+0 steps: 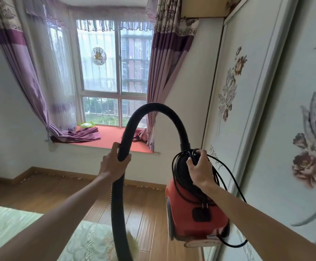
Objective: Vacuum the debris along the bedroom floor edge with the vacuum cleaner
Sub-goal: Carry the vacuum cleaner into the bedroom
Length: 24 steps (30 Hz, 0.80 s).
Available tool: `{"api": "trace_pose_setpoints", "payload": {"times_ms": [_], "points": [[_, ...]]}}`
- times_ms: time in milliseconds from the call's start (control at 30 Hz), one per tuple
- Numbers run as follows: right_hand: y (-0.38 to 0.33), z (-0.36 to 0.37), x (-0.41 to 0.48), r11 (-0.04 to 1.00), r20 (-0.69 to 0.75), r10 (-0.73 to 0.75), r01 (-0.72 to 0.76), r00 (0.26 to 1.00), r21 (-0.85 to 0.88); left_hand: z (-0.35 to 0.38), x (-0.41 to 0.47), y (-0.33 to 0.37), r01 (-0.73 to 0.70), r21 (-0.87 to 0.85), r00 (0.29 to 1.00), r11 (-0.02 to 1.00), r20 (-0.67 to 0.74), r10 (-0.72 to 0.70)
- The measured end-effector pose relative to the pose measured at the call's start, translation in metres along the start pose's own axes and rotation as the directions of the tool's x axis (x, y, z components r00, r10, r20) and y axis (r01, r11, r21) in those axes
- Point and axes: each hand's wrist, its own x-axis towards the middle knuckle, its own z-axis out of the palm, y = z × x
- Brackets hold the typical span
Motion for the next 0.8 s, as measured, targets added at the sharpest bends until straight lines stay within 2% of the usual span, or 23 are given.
{"api": "trace_pose_setpoints", "payload": {"times_ms": [367, 567, 800], "points": [[0.044, 0.054, 0.125, 0.997, -0.002, 0.066, -0.065, 0.998, 0.043, 0.084, 0.126, -0.032, 0.006, 0.003, 1.0, 1.0, 0.03, -0.006], [0.068, 0.1, 0.214, 0.995, 0.004, 0.095, -0.094, 0.996, -0.028, 0.13, 0.224, -0.074, 0.03, 0.001, 0.998, 1.0, 0.047, -0.03], [0.083, 0.141, 0.311, 0.995, -0.057, 0.086, -0.089, 0.995, -0.051, 0.184, 0.331, -0.099, 0.005, -0.034, 0.996, 0.999, 0.089, -0.002]]}}
